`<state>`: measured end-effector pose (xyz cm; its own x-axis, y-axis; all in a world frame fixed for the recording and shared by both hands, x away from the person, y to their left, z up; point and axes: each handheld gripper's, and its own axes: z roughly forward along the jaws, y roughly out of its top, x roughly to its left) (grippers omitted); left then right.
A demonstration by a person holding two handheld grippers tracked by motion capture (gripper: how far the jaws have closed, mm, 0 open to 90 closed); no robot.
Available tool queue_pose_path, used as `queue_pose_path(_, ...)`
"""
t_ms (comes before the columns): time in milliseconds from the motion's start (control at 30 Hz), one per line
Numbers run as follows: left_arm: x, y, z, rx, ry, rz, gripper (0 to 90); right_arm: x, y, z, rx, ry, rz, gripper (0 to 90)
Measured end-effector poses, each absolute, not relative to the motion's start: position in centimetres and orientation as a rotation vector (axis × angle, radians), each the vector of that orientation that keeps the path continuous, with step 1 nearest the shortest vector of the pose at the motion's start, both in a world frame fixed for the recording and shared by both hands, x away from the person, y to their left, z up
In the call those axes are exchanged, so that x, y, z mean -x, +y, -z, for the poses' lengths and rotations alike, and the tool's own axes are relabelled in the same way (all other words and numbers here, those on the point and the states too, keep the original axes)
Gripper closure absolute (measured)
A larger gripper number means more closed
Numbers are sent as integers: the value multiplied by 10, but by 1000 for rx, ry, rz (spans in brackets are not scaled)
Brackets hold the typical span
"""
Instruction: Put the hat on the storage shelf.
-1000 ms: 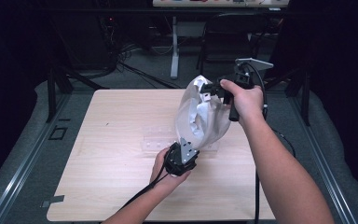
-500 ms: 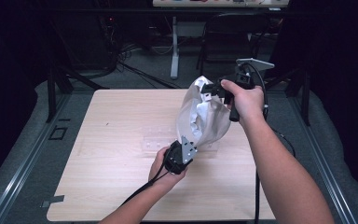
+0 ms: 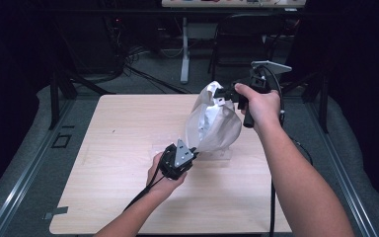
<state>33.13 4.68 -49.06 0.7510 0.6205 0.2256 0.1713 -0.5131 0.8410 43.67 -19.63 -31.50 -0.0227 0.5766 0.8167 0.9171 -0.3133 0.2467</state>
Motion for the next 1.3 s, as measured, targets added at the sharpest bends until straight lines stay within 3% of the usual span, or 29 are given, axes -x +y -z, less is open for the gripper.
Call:
queue_pose_path(467, -334, 50, 492, -2045, 576, -630, 835, -437, -196, 314, 1880, -1567, 1272, 814)
queue_pose_path(933, -349, 62, 493, -1958, 568, -463, 844, -438, -194, 307, 1888, -1590, 1286, 813)
queue_pose_path(1300, -351, 77, 501, -1948, 584, -444, 847, -440, -181, 317, 1864, -1601, 1259, 812)
